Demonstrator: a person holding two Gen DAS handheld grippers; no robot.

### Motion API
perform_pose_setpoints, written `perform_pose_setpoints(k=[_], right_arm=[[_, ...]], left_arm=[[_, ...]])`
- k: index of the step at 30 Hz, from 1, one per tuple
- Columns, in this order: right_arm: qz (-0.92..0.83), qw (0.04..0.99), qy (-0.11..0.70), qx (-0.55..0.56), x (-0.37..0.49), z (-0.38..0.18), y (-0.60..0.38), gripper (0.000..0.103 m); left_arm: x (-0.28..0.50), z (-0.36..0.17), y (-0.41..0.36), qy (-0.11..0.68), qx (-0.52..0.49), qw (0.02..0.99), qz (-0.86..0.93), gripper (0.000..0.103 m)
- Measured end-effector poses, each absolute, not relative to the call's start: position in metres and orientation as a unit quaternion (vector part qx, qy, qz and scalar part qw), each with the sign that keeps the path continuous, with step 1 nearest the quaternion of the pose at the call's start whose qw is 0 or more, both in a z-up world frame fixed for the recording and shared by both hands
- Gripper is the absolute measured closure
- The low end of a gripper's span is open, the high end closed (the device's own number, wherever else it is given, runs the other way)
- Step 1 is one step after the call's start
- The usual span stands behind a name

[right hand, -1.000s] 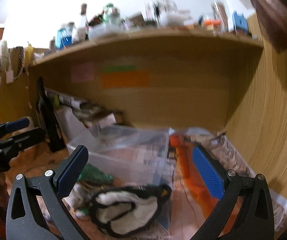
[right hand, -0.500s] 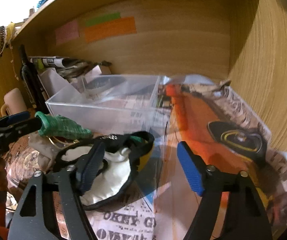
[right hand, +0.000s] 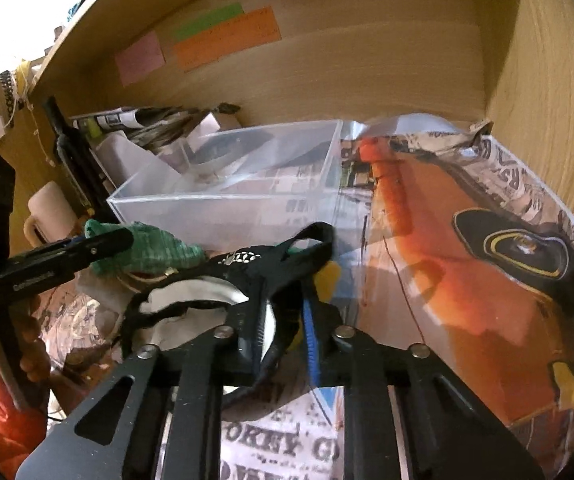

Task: Organize soft objects
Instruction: 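Grasp the green knit pouch with left tool while right tool grasps the black eye mask, then carry the green pouch and eye mask into the clear box and release both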

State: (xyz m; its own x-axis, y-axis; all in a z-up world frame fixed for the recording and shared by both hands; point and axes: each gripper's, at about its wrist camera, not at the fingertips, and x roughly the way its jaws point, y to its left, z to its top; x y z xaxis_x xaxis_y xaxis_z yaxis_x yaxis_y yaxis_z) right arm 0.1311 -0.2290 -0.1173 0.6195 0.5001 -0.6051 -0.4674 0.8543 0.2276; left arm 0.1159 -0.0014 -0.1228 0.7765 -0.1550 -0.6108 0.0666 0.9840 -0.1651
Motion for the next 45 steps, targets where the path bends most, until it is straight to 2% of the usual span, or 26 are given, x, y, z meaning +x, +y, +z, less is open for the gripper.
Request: perform_pose_setpoints(k=[7, 26, 37, 45], right_arm=[[0.288, 0.91, 0.296, 0.027, 0.125, -0.092, -0.225, 0.092], [0.316, 0.931, 0.181, 0.012, 0.146, -0.019, -0.194, 0.092], [0.299, 0.938, 0.175, 0.018, 0.187, -0.009, -0.18, 0.092], [0.286, 0.934, 0.216, 0.012, 0.219, -0.029, -0.164, 0.092]], left_arm=[[0.113, -0.108, -0.001, 0.311, -0.069, 0.945, -0.072, 0.088], [0.124, -0.04, 0.023, 0.234, -0.077, 0.966, -0.085, 0.09], [0.152, -0.003, 0.043, 0.197, -0.079, 0.976, -0.057, 0.091], [0.191, -0.021, 0.048, 0.213, -0.069, 0.974, -0.019, 0.091]])
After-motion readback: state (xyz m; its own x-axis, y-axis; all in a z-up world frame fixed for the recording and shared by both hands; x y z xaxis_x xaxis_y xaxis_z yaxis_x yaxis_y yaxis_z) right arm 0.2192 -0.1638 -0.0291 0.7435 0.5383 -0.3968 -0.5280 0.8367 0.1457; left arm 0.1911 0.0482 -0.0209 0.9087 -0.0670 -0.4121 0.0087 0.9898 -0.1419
